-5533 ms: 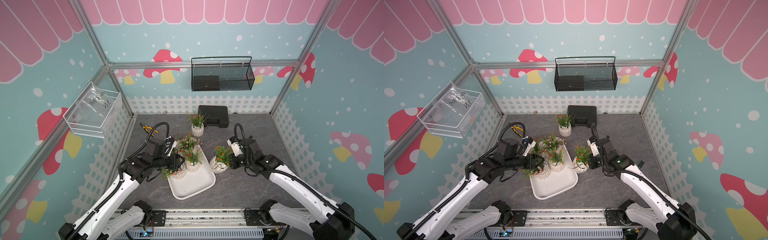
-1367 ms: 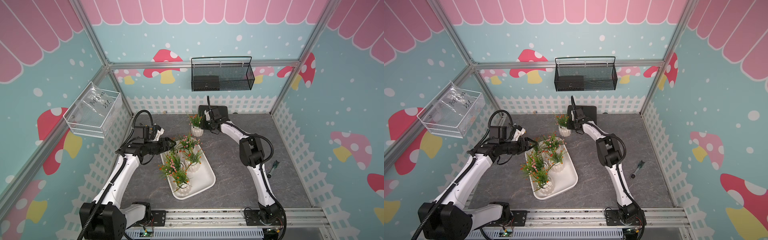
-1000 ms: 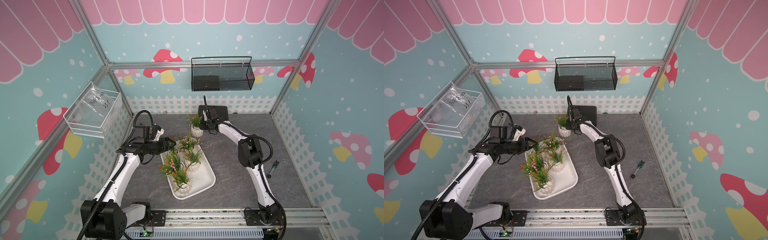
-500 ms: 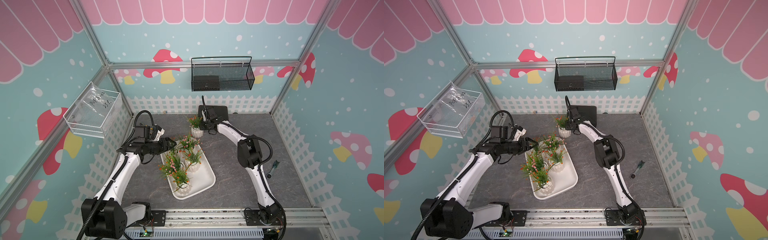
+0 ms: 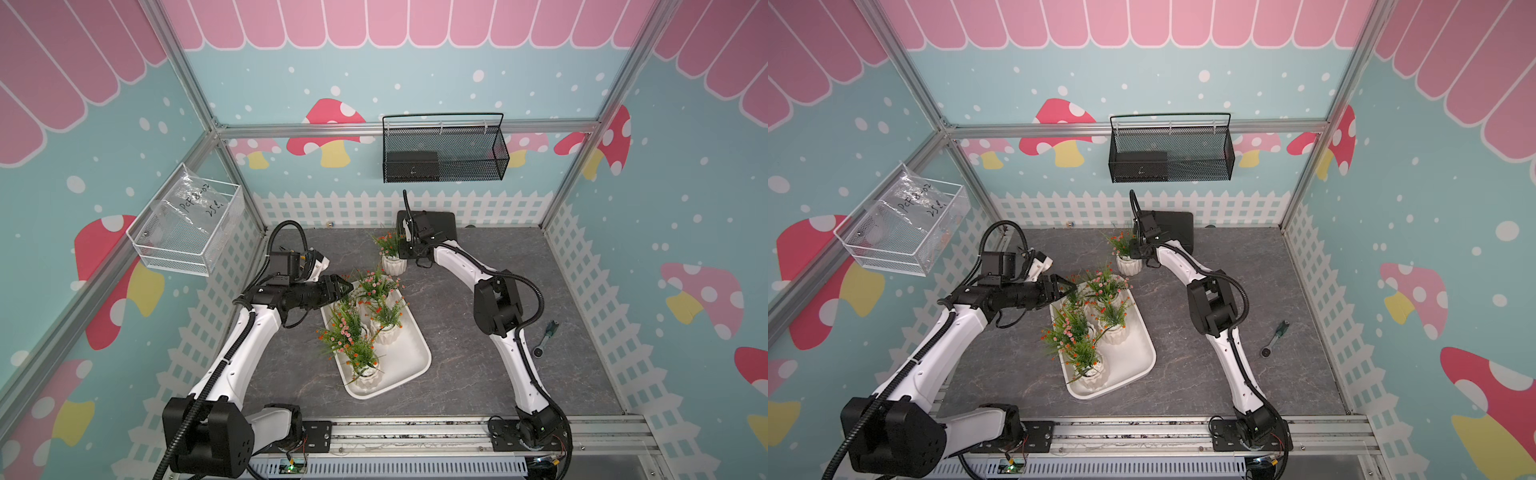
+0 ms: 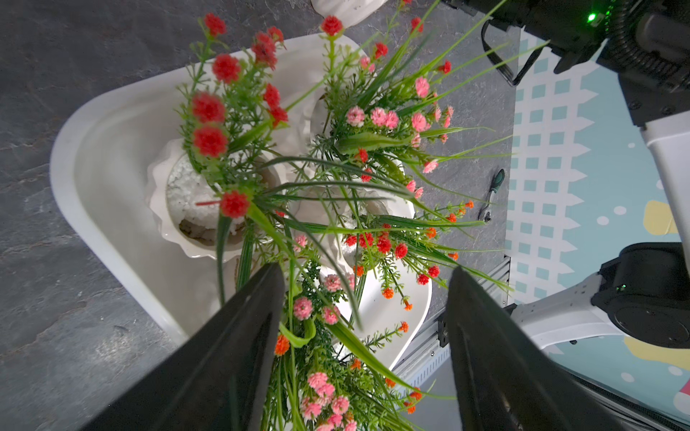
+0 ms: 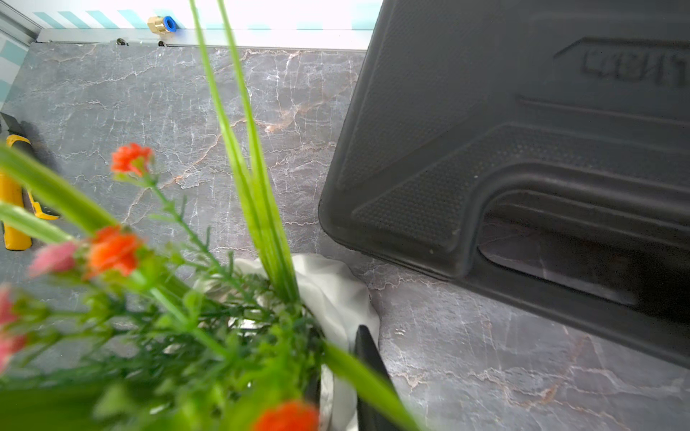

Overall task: Put the potted gypsophila into the storage box
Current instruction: Move the baby's breath potted plant to the center of the board.

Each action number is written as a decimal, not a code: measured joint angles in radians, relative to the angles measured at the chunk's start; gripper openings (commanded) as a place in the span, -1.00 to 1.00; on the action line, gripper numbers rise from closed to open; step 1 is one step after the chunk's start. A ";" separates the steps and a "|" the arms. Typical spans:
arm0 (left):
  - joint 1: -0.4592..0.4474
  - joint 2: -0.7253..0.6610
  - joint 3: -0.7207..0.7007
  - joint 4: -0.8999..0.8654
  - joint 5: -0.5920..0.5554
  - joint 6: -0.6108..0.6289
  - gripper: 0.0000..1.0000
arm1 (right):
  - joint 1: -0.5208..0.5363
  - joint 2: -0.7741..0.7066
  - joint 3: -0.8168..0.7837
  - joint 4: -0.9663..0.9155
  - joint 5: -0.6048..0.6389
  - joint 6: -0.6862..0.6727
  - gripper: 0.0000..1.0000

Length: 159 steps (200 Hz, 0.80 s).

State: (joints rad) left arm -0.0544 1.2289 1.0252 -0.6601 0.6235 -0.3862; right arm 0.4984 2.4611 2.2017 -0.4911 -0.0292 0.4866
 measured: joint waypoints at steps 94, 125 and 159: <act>0.000 0.000 -0.015 0.007 0.012 0.000 0.39 | 0.001 -0.177 -0.244 0.005 0.048 0.005 -0.81; 0.000 -0.002 -0.017 0.008 0.020 0.000 0.39 | 0.001 -0.228 -0.316 0.005 0.052 0.006 -0.81; -0.015 -0.003 -0.017 0.008 0.028 0.001 0.39 | 0.001 -0.321 -0.451 0.015 0.058 0.003 -0.81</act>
State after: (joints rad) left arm -0.0692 1.2259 1.0080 -0.6521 0.6518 -0.3855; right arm 0.4992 2.1403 1.7512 -0.4763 0.0292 0.4892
